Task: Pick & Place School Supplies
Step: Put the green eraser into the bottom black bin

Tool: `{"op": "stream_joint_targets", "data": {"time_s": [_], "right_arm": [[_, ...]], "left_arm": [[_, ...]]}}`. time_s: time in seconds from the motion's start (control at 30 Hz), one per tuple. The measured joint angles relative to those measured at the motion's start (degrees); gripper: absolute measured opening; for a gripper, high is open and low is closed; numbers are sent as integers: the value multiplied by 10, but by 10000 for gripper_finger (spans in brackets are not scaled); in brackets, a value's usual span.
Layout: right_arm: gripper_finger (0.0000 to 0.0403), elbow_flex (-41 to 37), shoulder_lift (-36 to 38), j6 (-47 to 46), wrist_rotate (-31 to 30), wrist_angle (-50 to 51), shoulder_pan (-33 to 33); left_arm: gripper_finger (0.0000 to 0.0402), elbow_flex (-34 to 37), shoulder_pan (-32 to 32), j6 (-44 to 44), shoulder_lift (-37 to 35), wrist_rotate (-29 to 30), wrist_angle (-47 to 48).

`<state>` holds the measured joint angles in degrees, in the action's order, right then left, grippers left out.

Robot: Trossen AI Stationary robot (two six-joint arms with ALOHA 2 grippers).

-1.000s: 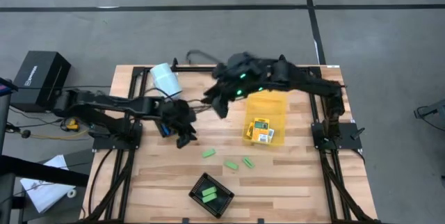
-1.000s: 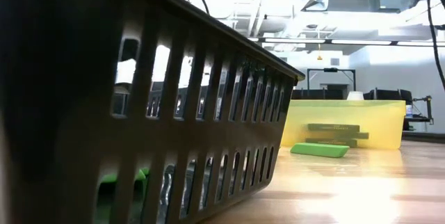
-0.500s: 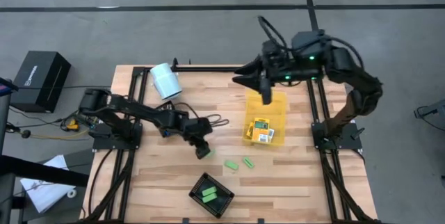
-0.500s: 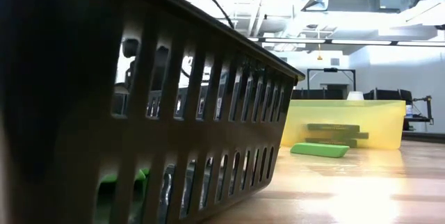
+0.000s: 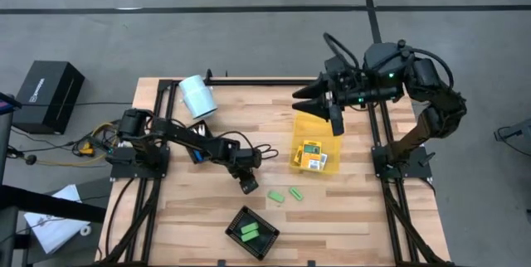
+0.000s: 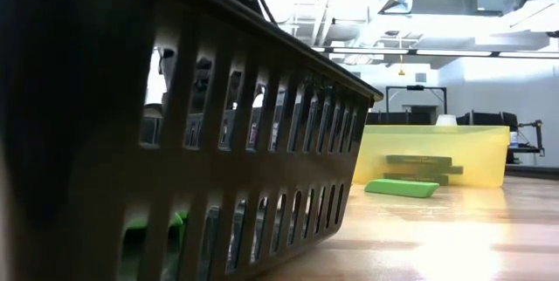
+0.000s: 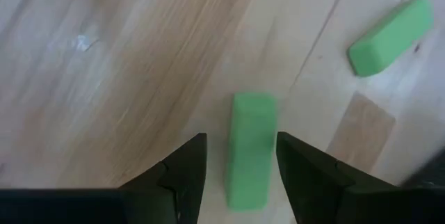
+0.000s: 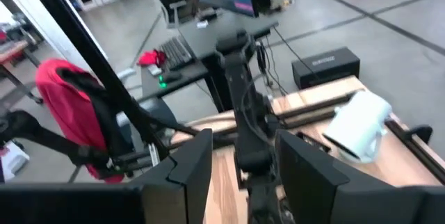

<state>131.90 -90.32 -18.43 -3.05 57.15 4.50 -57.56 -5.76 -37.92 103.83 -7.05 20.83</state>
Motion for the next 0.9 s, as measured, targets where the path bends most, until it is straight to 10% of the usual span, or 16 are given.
{"op": "stream_joint_targets", "data": {"time_s": [0.9], "right_arm": [[152,0,0,28,34,1,-54]], "left_arm": [[168,-1,-16,26,32,-51,24]]}}
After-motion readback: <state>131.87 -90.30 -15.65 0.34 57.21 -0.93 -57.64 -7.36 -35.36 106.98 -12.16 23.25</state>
